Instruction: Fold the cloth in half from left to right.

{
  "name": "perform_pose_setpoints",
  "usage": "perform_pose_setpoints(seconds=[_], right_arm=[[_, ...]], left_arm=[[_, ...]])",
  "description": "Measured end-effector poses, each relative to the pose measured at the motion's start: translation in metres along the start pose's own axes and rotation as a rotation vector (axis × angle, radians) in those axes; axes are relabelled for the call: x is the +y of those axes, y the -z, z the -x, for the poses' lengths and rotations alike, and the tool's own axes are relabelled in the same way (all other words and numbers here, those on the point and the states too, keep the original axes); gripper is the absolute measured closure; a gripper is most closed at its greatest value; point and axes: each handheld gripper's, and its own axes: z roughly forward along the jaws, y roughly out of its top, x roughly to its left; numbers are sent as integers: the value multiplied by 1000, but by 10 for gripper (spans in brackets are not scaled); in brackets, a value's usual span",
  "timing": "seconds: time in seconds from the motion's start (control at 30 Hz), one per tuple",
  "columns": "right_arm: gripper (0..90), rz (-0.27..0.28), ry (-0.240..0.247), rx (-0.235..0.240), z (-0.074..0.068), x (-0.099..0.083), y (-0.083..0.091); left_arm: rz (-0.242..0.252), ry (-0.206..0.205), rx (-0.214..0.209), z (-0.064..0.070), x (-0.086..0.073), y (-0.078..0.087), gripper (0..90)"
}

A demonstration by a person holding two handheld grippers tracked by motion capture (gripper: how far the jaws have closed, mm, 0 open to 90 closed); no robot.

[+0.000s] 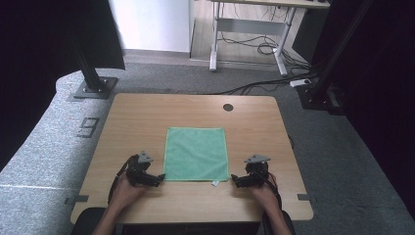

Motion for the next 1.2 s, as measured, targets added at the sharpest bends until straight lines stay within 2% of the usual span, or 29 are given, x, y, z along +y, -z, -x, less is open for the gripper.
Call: perform_pose_setpoints(seconds=[0.1, 0.17, 0.27, 0.43, 0.53, 0.63, 0.77, 0.97, 1.07, 1.2], right_arm=[[0, -7, -6, 1, -1, 1, 1], [0, 0, -13, 4, -1, 3, 2], [0, 2, -34, 18, -4, 7, 4], [0, 7, -32, 36, -15, 15, 1], [0, -8, -23, 41, -21, 18, -4], [0, -21, -15, 36, -24, 18, -8], [0, -29, -13, 8, -23, 18, -10], [0, -40, 6, -16, -23, 17, -11], [0, -37, 5, -27, -19, 17, -11], [0, -31, -4, -47, -12, 15, -10]], left_arm=[[9, -5, -2, -2, 6, 3, 20], [21, -14, 17, -5, 12, 5, 22], [40, -1, 30, -13, 22, 4, 24], [52, 10, 53, -22, 38, -11, 27], [35, 9, 57, -21, 44, -25, 28], [6, -10, 69, -18, 43, -34, 28], [12, -3, 83, -17, 41, -33, 28], [16, 18, 75, -14, 35, -29, 39], [12, 15, 91, -8, 33, -26, 43], [2, -3, 88, 5, 31, -24, 44]])
